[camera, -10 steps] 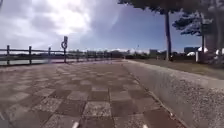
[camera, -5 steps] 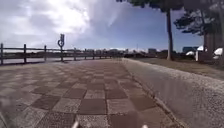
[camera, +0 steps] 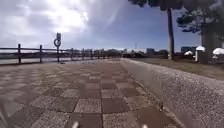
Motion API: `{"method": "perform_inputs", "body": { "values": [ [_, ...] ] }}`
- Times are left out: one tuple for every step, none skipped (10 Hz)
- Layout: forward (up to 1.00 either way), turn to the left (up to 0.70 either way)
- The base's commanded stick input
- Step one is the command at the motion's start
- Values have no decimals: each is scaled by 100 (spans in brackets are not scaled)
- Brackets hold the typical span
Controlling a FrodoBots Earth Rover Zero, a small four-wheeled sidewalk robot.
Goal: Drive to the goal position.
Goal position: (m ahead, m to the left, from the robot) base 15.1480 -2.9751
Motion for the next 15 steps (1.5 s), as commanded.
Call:
{"method": "perform_inputs", "body": {
  "values": [
    [70,30],
    [70,35],
    [70,35],
    [70,35],
    [70,35],
    [70,35],
    [70,35],
    [70,12],
    [70,0],
    [70,0],
    [70,0],
    [70,0],
    [70,0],
    [70,0],
    [70,0]
  ]
}}
